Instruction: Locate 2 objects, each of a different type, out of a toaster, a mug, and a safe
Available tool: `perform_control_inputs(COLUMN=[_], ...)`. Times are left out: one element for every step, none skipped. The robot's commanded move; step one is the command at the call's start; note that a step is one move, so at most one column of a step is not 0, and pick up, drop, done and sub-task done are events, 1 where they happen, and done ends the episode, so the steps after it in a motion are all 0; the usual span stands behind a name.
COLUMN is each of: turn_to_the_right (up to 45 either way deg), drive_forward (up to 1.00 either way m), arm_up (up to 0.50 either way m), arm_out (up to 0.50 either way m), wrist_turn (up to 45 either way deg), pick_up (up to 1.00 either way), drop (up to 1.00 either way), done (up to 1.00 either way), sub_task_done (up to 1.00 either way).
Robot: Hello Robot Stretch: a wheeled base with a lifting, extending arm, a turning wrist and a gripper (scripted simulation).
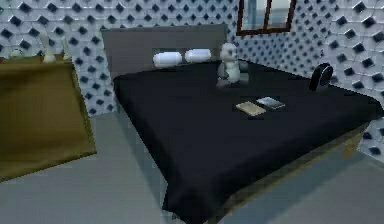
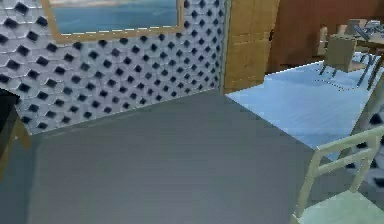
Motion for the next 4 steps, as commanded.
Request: perform_control_inputs(turn_to_the_right=[-45.0,-18.0,0.0,-45.0], drive_forward=[0.0,0.0,0.5,0.0], arm_up=[0.0,0.0,0.0,0.0], arm_out=[0.0,0.0,0.0,0.0], wrist_turn=[0.0,0.0,0.0,0.0], pick_up=[0.0,0.0,0.0,0.0], drop=[0.0,0.0,0.0,0.0], done=[0.0,0.0,0.0,0.0], sub_task_done=[0.0,0.0,0.0,0.0])
